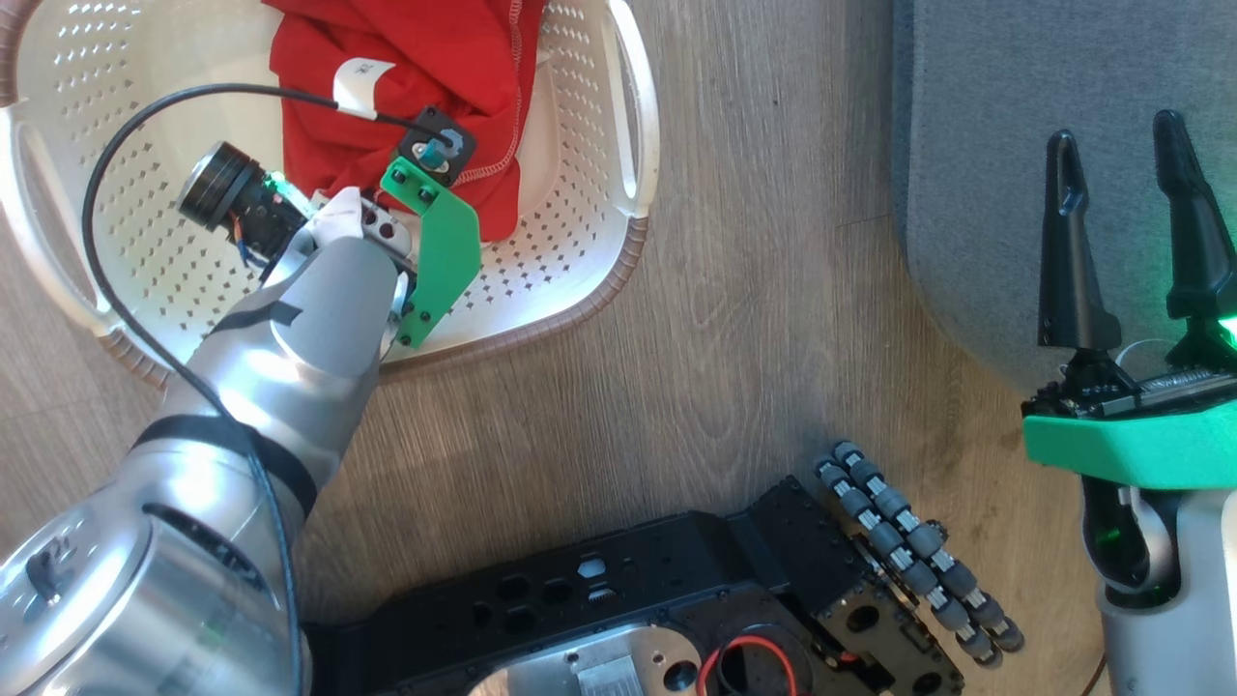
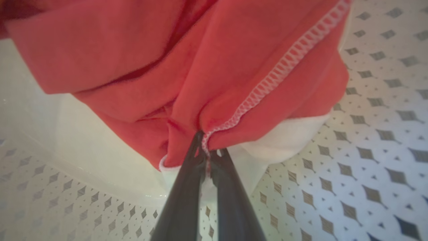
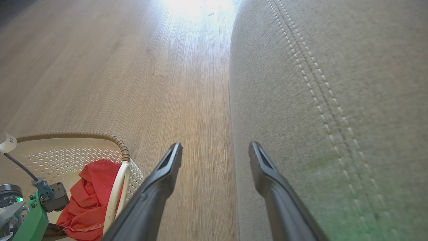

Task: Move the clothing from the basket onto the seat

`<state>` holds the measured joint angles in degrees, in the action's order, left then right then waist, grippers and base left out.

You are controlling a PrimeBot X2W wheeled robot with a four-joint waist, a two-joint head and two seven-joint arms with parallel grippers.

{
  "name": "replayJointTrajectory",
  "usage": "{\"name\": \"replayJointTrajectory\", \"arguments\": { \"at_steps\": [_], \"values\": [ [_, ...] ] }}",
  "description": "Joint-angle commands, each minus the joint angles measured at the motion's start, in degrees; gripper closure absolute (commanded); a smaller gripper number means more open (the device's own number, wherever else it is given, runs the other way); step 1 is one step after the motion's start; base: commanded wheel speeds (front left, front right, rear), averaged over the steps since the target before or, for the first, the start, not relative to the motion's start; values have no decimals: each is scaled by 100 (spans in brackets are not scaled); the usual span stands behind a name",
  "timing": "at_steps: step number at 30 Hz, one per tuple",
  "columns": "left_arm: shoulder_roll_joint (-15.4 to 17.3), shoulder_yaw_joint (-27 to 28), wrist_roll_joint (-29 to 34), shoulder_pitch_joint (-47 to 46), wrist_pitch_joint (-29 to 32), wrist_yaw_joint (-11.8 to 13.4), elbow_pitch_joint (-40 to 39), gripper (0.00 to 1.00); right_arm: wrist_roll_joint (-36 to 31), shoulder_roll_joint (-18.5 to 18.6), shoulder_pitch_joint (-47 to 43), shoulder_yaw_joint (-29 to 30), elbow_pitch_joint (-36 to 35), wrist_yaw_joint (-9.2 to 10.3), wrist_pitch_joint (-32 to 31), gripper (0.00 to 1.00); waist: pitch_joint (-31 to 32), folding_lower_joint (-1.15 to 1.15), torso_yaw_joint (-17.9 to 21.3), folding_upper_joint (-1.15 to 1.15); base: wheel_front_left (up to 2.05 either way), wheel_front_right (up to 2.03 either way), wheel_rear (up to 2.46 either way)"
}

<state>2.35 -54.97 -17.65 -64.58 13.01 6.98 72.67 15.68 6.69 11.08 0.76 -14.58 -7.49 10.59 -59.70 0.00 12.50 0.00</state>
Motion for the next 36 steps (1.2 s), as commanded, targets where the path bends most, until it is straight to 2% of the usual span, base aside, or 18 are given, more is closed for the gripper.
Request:
{"name": "replayJointTrajectory", "arguments": {
  "at_steps": [1, 13, 16, 19, 28, 32, 36],
  "values": [
    [53, -7, -62, 38, -49, 72, -84, 100, -14, 46, -348, -87, -133, 0, -29, 0, 3, 0, -11, 0, 0, 0, 0],
    [53, -17, -451, -60, -540, 308, -57, 100, 58, 59, -91, -110, 30, 0, 42, 0, 89, 0, -63, 0, 0, 0, 0],
    [53, 29, -626, -39, -645, 234, -51, 100, 89, 73, 26, -140, 141, 0, 98, 0, 160, 0, -84, 0, 0, 0, 0],
    [53, 73, -747, -64, -810, 269, -21, 100, 125, 104, 199, -170, 270, 0, 167, 0, 250, 0, -91, 0, 0, 0, 0],
    [53, 616, -1477, 153, -2008, 405, -36, 100, 228, 109, 724, -508, 903, 0, 369, 0, 718, 0, -85, 0, 0, 0, 0],
    [53, 825, -1818, 459, -2547, 396, -101, 100, 247, 115, 879, -621, 1227, 0, 415, 0, 1205, 0, -115, 0, 0, 0, 0],
    [53, 982, -1988, 734, -2777, 446, -178, 100, 250, 129, 902, -682, 1464, 0, 431, 0, 1691, 0, -173, 0, 0, 0, 0]
  ]
}}
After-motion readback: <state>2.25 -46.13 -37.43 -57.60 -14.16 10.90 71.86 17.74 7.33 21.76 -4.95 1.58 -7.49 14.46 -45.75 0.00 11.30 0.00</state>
